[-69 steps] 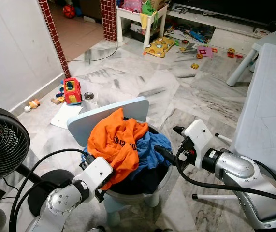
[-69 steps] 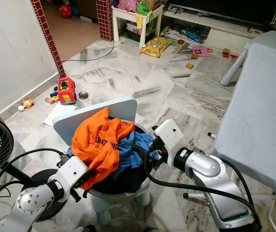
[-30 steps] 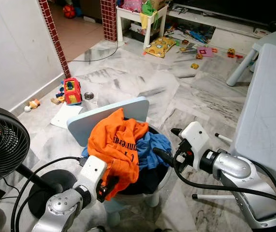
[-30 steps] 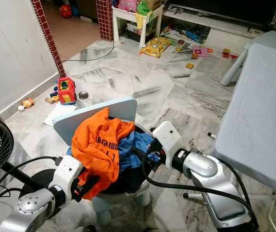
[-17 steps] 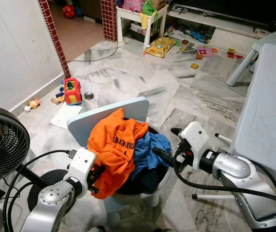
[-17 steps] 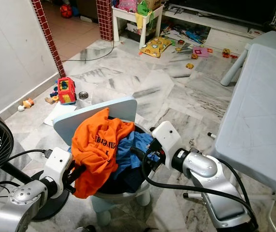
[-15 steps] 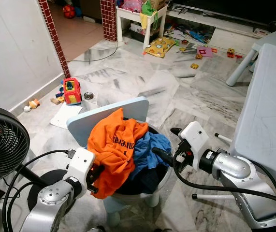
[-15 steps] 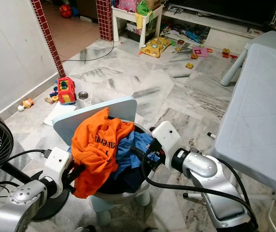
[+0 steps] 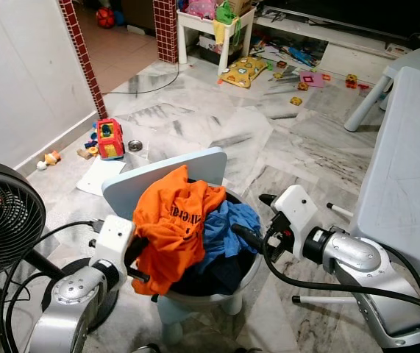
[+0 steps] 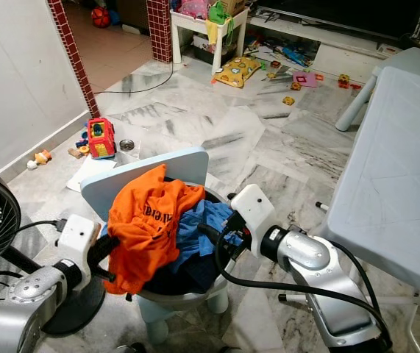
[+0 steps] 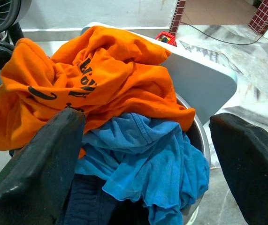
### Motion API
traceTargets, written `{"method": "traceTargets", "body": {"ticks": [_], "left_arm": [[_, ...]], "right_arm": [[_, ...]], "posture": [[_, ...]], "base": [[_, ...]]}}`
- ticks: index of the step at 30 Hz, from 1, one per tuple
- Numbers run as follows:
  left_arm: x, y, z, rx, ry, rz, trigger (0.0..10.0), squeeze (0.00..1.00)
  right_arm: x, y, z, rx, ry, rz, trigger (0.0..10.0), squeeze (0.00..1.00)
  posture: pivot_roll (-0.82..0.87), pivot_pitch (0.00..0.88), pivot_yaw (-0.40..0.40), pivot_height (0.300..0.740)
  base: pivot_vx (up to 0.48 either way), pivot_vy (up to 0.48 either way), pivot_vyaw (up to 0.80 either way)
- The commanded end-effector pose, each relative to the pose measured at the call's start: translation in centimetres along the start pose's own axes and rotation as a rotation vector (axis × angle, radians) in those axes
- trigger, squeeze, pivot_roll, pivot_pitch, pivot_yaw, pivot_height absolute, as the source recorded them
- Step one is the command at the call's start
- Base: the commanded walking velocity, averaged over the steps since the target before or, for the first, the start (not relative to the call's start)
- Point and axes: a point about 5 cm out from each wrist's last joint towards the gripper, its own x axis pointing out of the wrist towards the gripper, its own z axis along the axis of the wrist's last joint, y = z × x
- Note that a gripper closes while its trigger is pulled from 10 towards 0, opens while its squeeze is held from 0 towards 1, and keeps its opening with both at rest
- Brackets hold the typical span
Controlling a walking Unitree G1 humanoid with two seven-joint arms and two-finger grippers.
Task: Hang hanger
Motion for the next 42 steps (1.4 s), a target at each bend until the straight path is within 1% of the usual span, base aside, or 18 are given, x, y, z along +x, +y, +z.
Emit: {"method": "traceTargets", "body": {"ticks": [1, 8, 10, 11, 16, 19, 20, 21, 22, 25, 26, 30, 34, 38, 39, 40, 41, 42], "left_arm": [[-0.1, 0.9, 0.6, -0.006, -0.043, 0.062, 0.0, 0.0], [-1.3, 6.6, 6.1, 0.187, -0.221, 0.361, 0.0, 0.0], [-1.5, 7.2, 6.6, 0.199, -0.231, 0.384, 0.0, 0.0], [-2.0, 9.0, 8.4, 0.269, -0.262, 0.446, 0.0, 0.0], [-1.7, 10.5, 10.5, 0.404, -0.277, 0.406, 0.0, 0.0], [-0.5, 9.3, 10.5, 0.49, -0.251, 0.259, 0.0, 0.0], [0.8, 7.2, 9.9, 0.547, -0.224, 0.076, 0.0, 0.0], [0.8, 7.2, 9.9, 0.547, -0.224, 0.076, 0.0, 0.0], [1.5, 5.3, 9.2, 0.597, -0.199, -0.061, 0.0, 0.0], [2.1, 3.2, 8.3, 0.627, -0.18, -0.2, 0.0, 0.0], [2.4, 0.7, 7.0, 0.646, -0.15, -0.367, 0.0, 0.0], [2.4, -3.6, 3.8, 0.68, -0.06, -0.633, 0.0, 0.0], [2.3, -4.4, 2.8, 0.677, -0.036, -0.689, 0.0, 0.0], [3.2, -3.6, 2.7, 0.689, -0.052, -0.555, 0.0, 0.0], [3.5, -3.0, 2.8, 0.692, -0.057, -0.489, 1.9, 0.0], [3.7, -2.5, 2.9, 0.691, -0.055, -0.452, 2.0, 0.0], [3.7, -2.1, 2.9, 0.69, -0.054, -0.42, 3.3, 0.0], [3.9, -1.4, 2.9, 0.669, -0.056, -0.351, 8.9, 0.0]], "right_arm": [[0.2, 0.2, 0.1, -0.01, -0.001, 0.015, 10.0, 0.0], [0.2, 0.3, 0.0, -0.002, -0.004, 0.008, 10.0, 0.0], [0.2, 0.3, 0.0, -0.001, -0.004, 0.008, 10.0, 0.0], [0.3, 0.5, 0.0, 0.003, -0.006, 0.007, 10.0, 0.0], [0.3, 0.7, -0.1, 0.012, -0.007, 0.003, 10.0, 0.0], [0.2, 0.7, -0.1, 0.014, -0.008, -0.007, 10.0, 0.0], [0.1, 0.7, -0.1, 0.016, -0.009, -0.017, 10.0, 0.0], [0.1, 0.7, -0.1, 0.016, -0.009, -0.017, 10.0, 0.0], [0.1, 0.7, -0.1, 0.016, -0.009, -0.024, 10.0, 0.0], [0.0, 0.7, -0.2, 0.016, -0.008, -0.028, 10.0, 0.0], [0.0, 0.7, -0.2, 0.017, -0.007, -0.032, 10.0, 0.0], [0.0, 0.8, -0.1, 0.018, -0.01, -0.041, 10.0, 0.0], [0.0, 0.9, -0.1, 0.019, -0.011, -0.046, 10.0, 0.0], [0.1, 0.8, -0.2, 0.02, -0.011, -0.051, 10.0, 0.0], [0.2, 0.8, -0.2, 0.021, -0.012, -0.053, 10.0, 0.0], [0.2, 0.8, -0.2, 0.021, -0.013, -0.055, 10.0, 0.0], [0.3, 0.8, -0.1, 0.022, -0.015, -0.056, 10.0, 0.0], [0.3, 0.9, -0.1, 0.023, -0.017, -0.057, 10.0, 0.0]], "posture": [[-0.11, 0.128, -0.05, 0.74], [-0.1, 0.131, -0.043, 0.74], [-0.1, 0.131, -0.043, 0.74], [-0.1, 0.133, -0.039, 0.74], [-0.1, 0.134, -0.029, 0.74], [-0.11, 0.136, -0.023, 0.74], [-0.11, 0.137, -0.022, 0.74], [-0.11, 0.137, -0.022, 0.74], [-0.12, 0.138, -0.021, 0.74], [-0.12, 0.138, -0.02, 0.74], [-0.12, 0.139, -0.02, 0.74], [-0.13, 0.142, -0.019, 0.74], [-0.13, 0.143, -0.019, 0.74], [-0.13, 0.144, -0.019, 0.74], [-0.12, 0.144, -0.019, 0.74], [-0.12, 0.144, -0.019, 0.74], [-0.12, 0.144, -0.019, 0.74], [-0.12, 0.143, -0.02, 0.74]], "base": [[0.0, 0.0, 0.0], [0.0, 0.0, 0.0], [0.0, 0.0, 0.0], [0.0, 0.0, 0.0], [0.0, 0.0, 0.0], [0.0, 0.0, 0.0], [0.0, 0.0, 0.0], [0.0, 0.0, 0.0], [0.0, 0.0, 0.0], [0.0, 0.0, 0.0], [0.0, 0.0, 0.0], [0.0, 0.0, 0.0], [0.0, 0.0, 0.0], [0.0, 0.0, 0.0], [0.0, 0.0, 0.0], [0.0, 0.0, 0.0], [0.0, 0.0, 0.0], [0.0, 0.0, 0.0]]}}
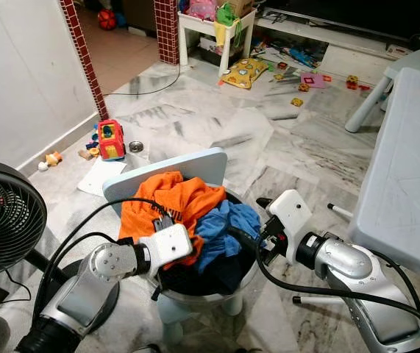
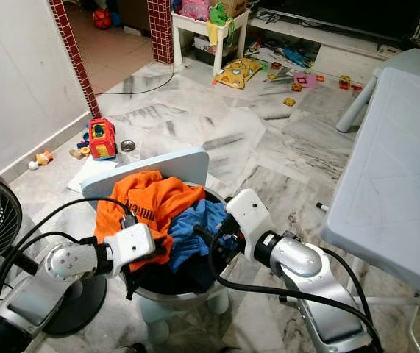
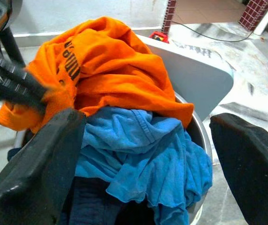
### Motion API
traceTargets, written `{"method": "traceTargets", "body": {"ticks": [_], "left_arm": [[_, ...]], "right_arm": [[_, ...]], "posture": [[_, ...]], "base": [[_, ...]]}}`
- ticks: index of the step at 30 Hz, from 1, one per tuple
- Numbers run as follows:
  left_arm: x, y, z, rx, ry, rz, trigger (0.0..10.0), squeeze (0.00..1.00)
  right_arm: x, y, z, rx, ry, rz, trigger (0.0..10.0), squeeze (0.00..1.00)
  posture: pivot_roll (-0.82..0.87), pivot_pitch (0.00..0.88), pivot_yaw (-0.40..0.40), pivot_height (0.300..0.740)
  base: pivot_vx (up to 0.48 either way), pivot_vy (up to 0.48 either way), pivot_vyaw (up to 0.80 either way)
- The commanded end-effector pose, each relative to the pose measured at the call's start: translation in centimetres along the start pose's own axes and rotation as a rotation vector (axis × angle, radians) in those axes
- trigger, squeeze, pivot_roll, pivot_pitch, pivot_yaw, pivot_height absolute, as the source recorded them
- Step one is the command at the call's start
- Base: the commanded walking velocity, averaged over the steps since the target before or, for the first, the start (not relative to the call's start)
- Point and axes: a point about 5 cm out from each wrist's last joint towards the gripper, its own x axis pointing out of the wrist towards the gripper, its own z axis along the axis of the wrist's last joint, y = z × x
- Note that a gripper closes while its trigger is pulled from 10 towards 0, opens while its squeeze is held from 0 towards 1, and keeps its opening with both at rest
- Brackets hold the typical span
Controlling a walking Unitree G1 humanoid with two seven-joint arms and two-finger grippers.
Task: Hang hanger
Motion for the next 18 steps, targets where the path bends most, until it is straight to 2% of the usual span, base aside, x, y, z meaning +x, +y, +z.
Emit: {"method": "traceTargets", "body": {"ticks": [1, 9, 13, 14, 15, 18], "left_arm": [[-0.4, 1.0, -0.6, -0.016, 0.025, 0.089, 10.0, 0.0], [-1.6, 1.4, -0.9, -0.057, 0.008, 0.258, 10.0, 0.0], [-2.5, 0.6, -0.9, -0.113, -0.016, 0.254, 10.0, 0.0], [-2.8, 0.4, -0.8, -0.12, -0.024, 0.249, 10.0, 0.85], [-2.9, 0.4, -0.8, -0.112, -0.021, 0.252, 10.0, 1.0], [-2.9, 0.7, -0.8, -0.097, -0.016, 0.26, 10.0, 1.0]], "right_arm": [[-0.1, 0.0, 0.3, -0.007, -0.013, -0.007, 10.0, 0.0], [-0.1, 0.0, 0.3, -0.01, -0.013, -0.012, 10.0, 0.0], [-0.1, -0.1, 0.3, -0.011, -0.013, -0.012, 10.0, 0.0], [-0.1, -0.2, 0.2, -0.011, -0.014, -0.012, 10.0, 0.0], [0.0, -0.2, 0.2, -0.011, -0.014, -0.011, 10.0, 0.0], [0.3, 0.0, 0.4, -0.012, -0.018, -0.004, 10.0, 0.0]], "posture": [[-0.12, 0.143, -0.02, 0.74], [-0.12, 0.143, -0.021, 0.74], [-0.11, 0.142, -0.023, 0.74], [-0.11, 0.141, -0.025, 0.74], [-0.1, 0.138, -0.027, 0.74], [-0.1, 0.134, -0.027, 0.74]], "base": [[0.0, 0.0, 0.0], [0.0, 0.0, 0.0], [0.0, 0.0, 0.0], [0.0, 0.0, 0.0], [0.0, 0.0, 0.0], [0.0, 0.0, 0.0]]}}
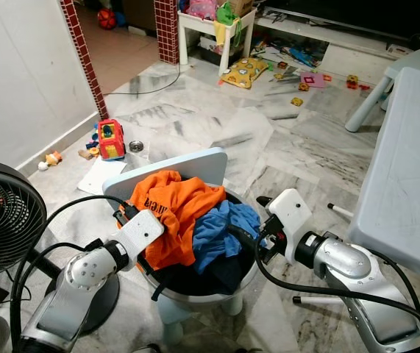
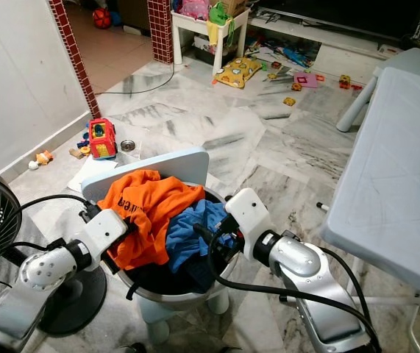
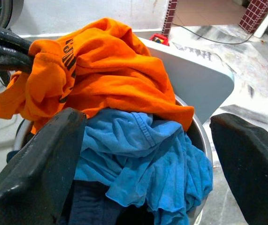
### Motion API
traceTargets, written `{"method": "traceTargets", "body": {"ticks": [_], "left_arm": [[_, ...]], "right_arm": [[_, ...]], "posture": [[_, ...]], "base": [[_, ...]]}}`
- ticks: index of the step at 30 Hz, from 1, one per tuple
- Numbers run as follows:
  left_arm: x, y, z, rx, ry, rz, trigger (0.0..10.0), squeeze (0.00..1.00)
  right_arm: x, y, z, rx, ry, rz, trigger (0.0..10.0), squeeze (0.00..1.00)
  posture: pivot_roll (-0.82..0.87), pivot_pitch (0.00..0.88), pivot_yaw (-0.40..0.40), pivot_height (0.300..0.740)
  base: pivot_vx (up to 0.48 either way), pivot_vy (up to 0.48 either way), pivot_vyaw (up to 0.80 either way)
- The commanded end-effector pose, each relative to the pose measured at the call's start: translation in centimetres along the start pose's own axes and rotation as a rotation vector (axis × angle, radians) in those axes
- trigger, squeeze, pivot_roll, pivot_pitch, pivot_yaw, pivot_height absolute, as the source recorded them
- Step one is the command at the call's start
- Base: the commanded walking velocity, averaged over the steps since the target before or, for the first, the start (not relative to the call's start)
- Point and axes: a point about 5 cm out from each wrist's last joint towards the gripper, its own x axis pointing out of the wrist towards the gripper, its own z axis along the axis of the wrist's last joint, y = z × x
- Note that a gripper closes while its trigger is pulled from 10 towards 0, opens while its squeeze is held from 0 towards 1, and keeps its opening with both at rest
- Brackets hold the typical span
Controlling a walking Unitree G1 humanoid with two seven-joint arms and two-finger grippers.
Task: Hang hanger
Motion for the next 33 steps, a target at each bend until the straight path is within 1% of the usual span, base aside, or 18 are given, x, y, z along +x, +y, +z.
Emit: {"method": "traceTargets", "body": {"ticks": [1, 2, 3, 4, 5, 8, 9, 10, 18, 23, 25, 26, 27, 29, 30, 31, 32, 33], "left_arm": [[-0.1, 0.5, 0.3, 0.014, -0.007, 0.002, 10.0, 0.83], [-0.1, 0.5, 0.4, 0.017, -0.009, -0.003, 10.0, 0.61], [-0.1, 0.5, 0.7, 0.01, -0.016, -0.017, 10.0, 0.66], [-0.1, 0.5, 1.0, 0.001, -0.024, -0.027, 10.0, 0.79], [-0.1, 0.7, 1.1, -0.004, -0.022, -0.012, 10.0, 1.0], [-0.1, 1.0, 0.5, -0.018, 0.007, -0.004, 10.0, 0.97], [0.0, 1.4, 0.1, -0.022, 0.02, 0.018, 1.2, 0.0], [0.1, 1.5, 0.1, -0.033, 0.015, 0.024, 0.0, 0.0], [0.5, 1.8, 0.2, -0.072, 0.017, 0.042, 0.0, 0.0], [1.2, 2.9, 1.3, -0.129, -0.048, 0.142, 0.0, 0.0], [1.6, 3.7, 2.4, -0.169, -0.109, 0.205, 0.0, 0.0], [1.6, 3.7, 2.4, -0.169, -0.109, 0.205, 0.0, 0.0], [1.8, 4.2, 2.9, -0.186, -0.134, 0.236, 0.0, 0.0], [2.7, 6.6, 4.4, -0.251, -0.189, 0.383, 0.0, 0.0], [2.7, 6.6, 4.4, -0.251, -0.189, 0.383, 0.0, 0.0], [3.0, 7.6, 5.0, -0.275, -0.203, 0.442, 0.0, 0.0], [3.0, 7.6, 5.0, -0.275, -0.203, 0.442, 0.0, 0.0], [3.4, 8.6, 5.5, -0.297, -0.214, 0.484, 0.0, 0.0]], "right_arm": [[0.2, 0.0, 0.3, -0.01, -0.012, 0.0, 10.0, 0.0], [0.2, 0.0, 0.4, -0.01, -0.014, 0.001, 10.0, 0.0], [0.2, 0.0, 0.4, -0.011, -0.015, 0.001, 10.0, 0.0], [0.2, -0.1, 0.4, -0.012, -0.014, 0.0, 10.0, 0.0], [0.2, -0.1, 0.3, -0.012, -0.013, -0.001, 10.0, 0.0], [0.1, -0.1, 0.3, -0.013, -0.012, -0.002, 10.0, 0.0], [0.2, -0.1, 0.3, -0.013, -0.013, -0.002, 10.0, 0.0], [0.2, -0.1, 0.3, -0.013, -0.014, -0.002, 10.0, 0.0], [0.0, -0.2, 0.3, -0.014, -0.014, -0.007, 10.0, 0.0], [0.0, -0.2, 0.3, -0.013, -0.014, -0.013, 10.0, 0.0], [0.1, -0.2, 0.3, -0.012, -0.015, -0.013, 10.0, 0.0], [0.1, -0.2, 0.3, -0.012, -0.015, -0.013, 10.0, 0.0], [0.1, -0.2, 0.3, -0.012, -0.016, -0.013, 10.0, 0.0], [0.3, -0.1, 0.4, -0.01, -0.021, -0.018, 10.0, 0.0], [0.3, -0.1, 0.4, -0.01, -0.021, -0.018, 10.0, 0.0], [0.3, -0.2, 0.4, -0.01, -0.024, -0.024, 10.0, 0.0], [0.3, -0.2, 0.4, -0.01, -0.024, -0.024, 10.0, 0.0], [0.4, -0.2, 0.5, -0.007, -0.028, -0.032, 10.0, 0.0]], "posture": [[-0.1, 0.132, -0.027, 0.74], [-0.1, 0.131, -0.027, 0.74], [-0.1, 0.131, -0.027, 0.74], [-0.1, 0.13, -0.027, 0.74], [-0.1, 0.13, -0.027, 0.74], [-0.1, 0.128, -0.026, 0.74], [-0.1, 0.128, -0.025, 0.74], [-0.11, 0.128, -0.024, 0.74], [-0.11, 0.13, -0.019, 0.74], [-0.11, 0.131, -0.017, 0.74], [-0.11, 0.13, -0.018, 0.74], [-0.11, 0.13, -0.018, 0.74], [-0.11, 0.13, -0.018, 0.74], [-0.1, 0.128, -0.019, 0.74], [-0.1, 0.128, -0.019, 0.74], [-0.1, 0.128, -0.018, 0.74], [-0.1, 0.128, -0.018, 0.74], [-0.1, 0.128, -0.018, 0.74]], "base": [[0.0, 0.0, 0.0], [0.0, 0.0, 0.0], [0.0, 0.0, 0.0], [0.0, 0.0, 0.0], [0.0, 0.0, 0.0], [0.0, 0.0, 0.0], [0.0, 0.0, 0.0], [0.0, 0.0, 0.0], [0.0, 0.0, 0.0], [0.0, 0.0, 0.0], [0.0, 0.0, 0.0], [0.0, 0.0, 0.0], [0.0, 0.0, 0.0], [0.0, 0.0, 0.0], [0.0, 0.0, 0.0], [0.0, 0.0, 0.0], [0.0, 0.0, 0.0], [0.0, 0.0, 0.0]]}}
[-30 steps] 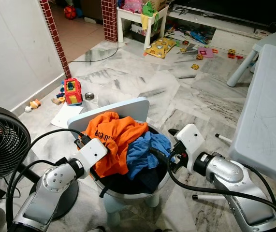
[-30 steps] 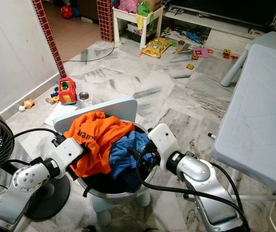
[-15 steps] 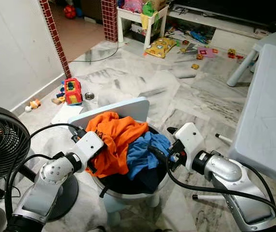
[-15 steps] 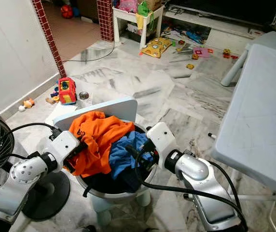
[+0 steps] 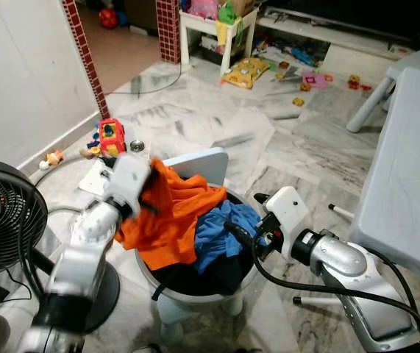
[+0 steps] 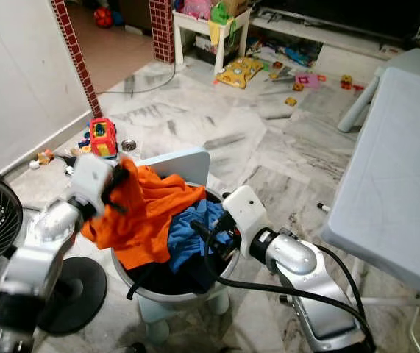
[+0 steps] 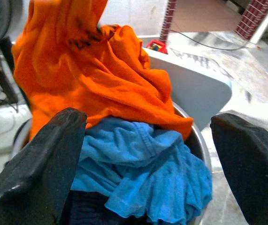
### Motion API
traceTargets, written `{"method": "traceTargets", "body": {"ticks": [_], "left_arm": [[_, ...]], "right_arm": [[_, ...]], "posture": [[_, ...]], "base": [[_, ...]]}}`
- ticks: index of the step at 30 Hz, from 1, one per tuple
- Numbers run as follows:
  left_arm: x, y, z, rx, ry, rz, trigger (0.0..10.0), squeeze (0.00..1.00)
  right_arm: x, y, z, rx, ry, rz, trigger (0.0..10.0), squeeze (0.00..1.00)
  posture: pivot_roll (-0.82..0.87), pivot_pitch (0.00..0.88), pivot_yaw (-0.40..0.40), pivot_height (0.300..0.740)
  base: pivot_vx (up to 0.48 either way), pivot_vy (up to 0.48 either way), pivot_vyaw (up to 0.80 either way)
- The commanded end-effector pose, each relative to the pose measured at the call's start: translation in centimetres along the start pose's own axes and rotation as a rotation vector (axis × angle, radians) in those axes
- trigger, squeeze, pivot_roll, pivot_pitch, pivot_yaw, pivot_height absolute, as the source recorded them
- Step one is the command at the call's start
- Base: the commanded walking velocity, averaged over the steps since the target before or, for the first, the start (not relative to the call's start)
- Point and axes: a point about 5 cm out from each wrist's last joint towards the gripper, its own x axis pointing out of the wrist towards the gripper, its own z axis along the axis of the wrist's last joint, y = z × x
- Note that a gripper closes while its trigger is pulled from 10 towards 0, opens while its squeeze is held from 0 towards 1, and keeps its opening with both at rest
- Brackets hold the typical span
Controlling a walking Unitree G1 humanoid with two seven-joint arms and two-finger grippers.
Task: Hang hanger
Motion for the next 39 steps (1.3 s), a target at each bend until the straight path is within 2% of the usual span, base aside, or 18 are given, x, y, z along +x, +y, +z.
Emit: {"method": "traceTargets", "body": {"ticks": [1, 4, 9, 11, 16, 20, 24, 26, 27, 30, 32, 33, 34, 35, 36, 37, 38, 39], "left_arm": [[0.0, 0.4, -0.4, -0.022, 0.012, 0.038, 0.0, 0.0], [2.8, 0.0, 1.7, -0.022, -0.019, 0.072, 0.0, 0.0], [3.9, -1.8, 2.2, -0.045, 0.001, 0.049, 0.0, 0.0], [4.3, -4.5, 1.6, -0.071, 0.054, -0.019, 0.0, 0.0], [3.4, -9.3, -0.9, -0.073, 0.186, -0.201, 0.0, 0.0], [2.8, -11.3, -2.2, -0.072, 0.246, -0.305, 0.0, 0.0], [1.9, -13.5, -2.7, -0.084, 0.272, -0.444, 0.0, 0.0], [0.9, -15.5, -2.6, -0.089, 0.283, -0.556, 0.0, 0.0], [0.9, -15.5, -2.6, -0.089, 0.283, -0.556, 0.0, 0.0], [-0.2, -17.9, -2.0, -0.129, 0.267, -0.648, 1.1, 0.0], [-0.6, -18.7, -1.6, -0.165, 0.264, -0.675, 1.1, 0.0], [-1.2, -19.7, -1.2, -0.185, 0.257, -0.705, 1.7, 0.0], [-1.3, -19.8, -1.1, -0.185, 0.256, -0.71, 1.7, 0.0], [-1.5, -20.0, -1.3, -0.165, 0.256, -0.717, 3.2, 0.0], [-1.6, -20.0, -1.3, -0.152, 0.256, -0.722, 3.2, 0.0], [-2.2, -19.9, -2.1, -0.06, 0.256, -0.75, 8.3, 0.0], [-2.2, -19.9, -2.1, -0.06, 0.256, -0.75, 8.3, 0.0], [-2.8, -19.4, -2.9, -0.012, 0.278, -0.785, 10.0, 0.0]], "right_arm": [[0.0, -0.3, 0.1, -0.003, -0.004, -0.018, 10.0, 0.0], [0.2, -0.7, 0.1, -0.001, -0.004, -0.068, 10.0, 0.0], [0.0, -1.6, -0.1, -0.005, 0.013, -0.157, 10.0, 0.0], [-0.2, -2.9, -0.1, -0.003, 0.018, -0.269, 10.0, 0.0], [-0.9, -5.0, 0.7, 0.004, -0.026, -0.43, 10.0, 0.0], [-1.2, -5.3, 1.2, 0.029, -0.052, -0.431, 10.0, 0.0], [-1.4, -5.4, 1.3, 0.052, -0.063, -0.394, 10.0, 0.0], [-2.2, -5.5, 1.3, 0.065, -0.071, -0.317, 10.0, 0.0], [-2.2, -5.5, 1.3, 0.065, -0.071, -0.317, 10.0, 0.0], [-4.1, -5.5, 1.4, 0.107, -0.075, -0.2, 10.0, 0.0], [-5.1, -5.4, 1.2, 0.136, -0.077, -0.159, 10.0, 0.0], [-6.6, -5.0, 1.0, 0.161, -0.072, -0.103, 10.0, 0.0], [-6.8, -4.9, 1.0, 0.164, -0.07, -0.093, 10.0, 0.0], [-7.0, -4.6, 0.8, 0.171, -0.062, -0.074, 10.0, 0.0], [-7.1, -4.4, 0.7, 0.176, -0.057, -0.06, 10.0, 0.0], [-7.3, -3.5, 0.2, 0.141, -0.021, -0.003, 10.0, 0.0], [-7.3, -3.5, 0.2, 0.141, -0.021, -0.003, 10.0, 0.0], [-7.2, -3.0, 0.0, 0.126, -0.009, 0.028, 10.0, 0.0]], "posture": [[-0.1, 0.128, -0.018, 0.74], [-0.11, 0.125, -0.01, 0.74], [-0.11, 0.125, 0.006, 0.74], [-0.12, 0.127, 0.016, 0.74], [-0.12, 0.129, 0.025, 0.74], [-0.12, 0.128, 0.029, 0.74], [-0.12, 0.128, 0.029, 0.74], [-0.12, 0.127, 0.032, 0.74], [-0.12, 0.127, 0.032, 0.74], [-0.13, 0.127, 0.034, 0.74], [-0.13, 0.127, 0.035, 0.74], [-0.14, 0.128, 0.04, 0.74], [-0.14, 0.128, 0.04, 0.74], [-0.14, 0.128, 0.041, 0.74], [-0.15, 0.128, 0.042, 0.74], [-0.15, 0.129, 0.047, 0.74], [-0.15, 0.129, 0.047, 0.74], [-0.14, 0.128, 0.049, 0.74]], "base": [[0.0, 0.0, 0.0], [0.0, 0.0, 0.0], [0.0, 0.0, 0.0], [0.0, 0.0, 0.0], [0.0, 0.0, 0.0], [0.0, 0.0, 0.0], [0.0, 0.0, 0.0], [0.0, 0.0, 0.0], [0.0, 0.0, 0.0], [0.0, 0.0, 0.0], [0.0, 0.0, 0.0], [0.0, 0.0, 0.0], [0.0, 0.0, 0.0], [0.0, 0.0, 0.0], [0.0, 0.0, 0.0], [0.0, 0.0, 0.0], [0.0, 0.0, 0.0], [0.0, 0.0, 0.0]]}}
